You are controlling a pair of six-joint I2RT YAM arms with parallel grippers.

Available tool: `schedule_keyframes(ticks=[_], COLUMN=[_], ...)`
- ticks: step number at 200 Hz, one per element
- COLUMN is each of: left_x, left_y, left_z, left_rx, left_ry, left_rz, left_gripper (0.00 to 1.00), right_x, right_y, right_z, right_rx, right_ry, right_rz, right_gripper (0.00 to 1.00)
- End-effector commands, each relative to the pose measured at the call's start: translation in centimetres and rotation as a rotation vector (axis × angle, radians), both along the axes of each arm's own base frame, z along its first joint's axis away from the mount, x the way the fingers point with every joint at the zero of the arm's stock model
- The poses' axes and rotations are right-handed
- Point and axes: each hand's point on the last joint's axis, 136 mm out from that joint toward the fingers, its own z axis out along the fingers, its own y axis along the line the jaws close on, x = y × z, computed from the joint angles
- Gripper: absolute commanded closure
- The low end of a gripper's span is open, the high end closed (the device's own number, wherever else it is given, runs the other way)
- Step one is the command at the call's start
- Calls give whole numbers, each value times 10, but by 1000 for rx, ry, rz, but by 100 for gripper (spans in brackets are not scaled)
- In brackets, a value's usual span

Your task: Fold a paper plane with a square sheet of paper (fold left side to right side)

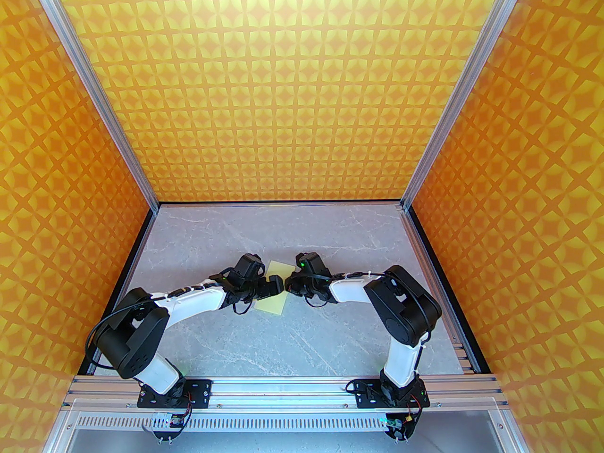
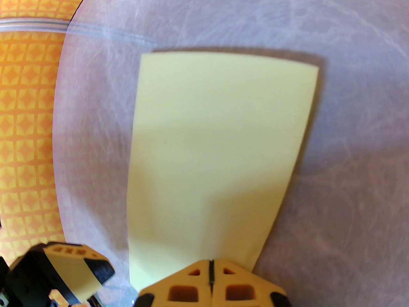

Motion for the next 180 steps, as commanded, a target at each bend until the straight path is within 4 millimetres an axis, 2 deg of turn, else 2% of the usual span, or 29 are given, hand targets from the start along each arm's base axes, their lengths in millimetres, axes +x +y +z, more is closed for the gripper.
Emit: schedule_keyframes(ticks=[1, 40, 66, 88, 124, 127, 147, 180], left_x=[-1, -2, -2, -1, 5, -1, -2, -4], left_y=[16, 22, 24, 23, 6, -4, -21, -30], left_z=[-6, -14, -24, -34, -37, -36, -31, -35], left_rx=[30, 57, 90, 106, 90, 88, 53, 27], left_ry=[3, 21, 45, 70, 62, 59, 49, 65], left_rz=[47, 63, 66, 68, 50, 23, -5, -9], left_gripper=[10, 9, 9, 9, 9, 9, 9, 9], right_x=[-19, -29, -32, -32, -33, -34, -34, -35], right_y=[8, 10, -4, -11, -10, -10, -10, -10], right_z=[7, -12, -33, -35, -34, -34, -35, -36], right_rx=[22, 17, -76, -110, -108, -107, -107, -105], right_ry=[12, 58, 95, 85, 87, 87, 87, 91], right_rz=[65, 85, 57, 46, 53, 53, 54, 54], right_gripper=[100, 100, 100, 100, 100, 100, 100, 100])
